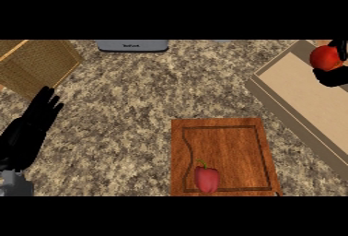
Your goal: Pick the tomato from the cutting board and place it in the cardboard box
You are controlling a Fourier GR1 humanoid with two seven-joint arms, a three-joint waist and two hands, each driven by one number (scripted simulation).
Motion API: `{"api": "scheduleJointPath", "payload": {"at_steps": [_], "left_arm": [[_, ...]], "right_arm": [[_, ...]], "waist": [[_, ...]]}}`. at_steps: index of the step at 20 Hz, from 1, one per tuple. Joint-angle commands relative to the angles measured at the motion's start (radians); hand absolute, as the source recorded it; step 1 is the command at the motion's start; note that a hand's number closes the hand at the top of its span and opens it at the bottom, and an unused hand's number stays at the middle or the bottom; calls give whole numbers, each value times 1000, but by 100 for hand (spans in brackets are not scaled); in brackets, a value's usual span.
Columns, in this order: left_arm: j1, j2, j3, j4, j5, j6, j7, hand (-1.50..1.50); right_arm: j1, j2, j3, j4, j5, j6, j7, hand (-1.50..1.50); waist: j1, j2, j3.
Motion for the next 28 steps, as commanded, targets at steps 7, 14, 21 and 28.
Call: {"api": "scheduleJointPath", "payload": {"at_steps": [7,14,21,28], "left_arm": [[-14,-11,-16,-5,-22,18,10,0],[64,5,10,-96,14,-6,44,0],[12,17,16,-4,-6,-12,-4,0],[29,-5,17,-8,-1,-6,-22,0]], "right_arm": [[27,37,-50,319,-22,-45,4,-150],[59,10,-80,394,-119,-95,-217,-150],[-7,45,-327,335,-381,-179,-246,-150],[28,-37,-457,326,-567,-96,-229,-150]], "waist": [[1,2,0],[1,-3,0],[-12,-4,1],[-11,-5,0]]}}
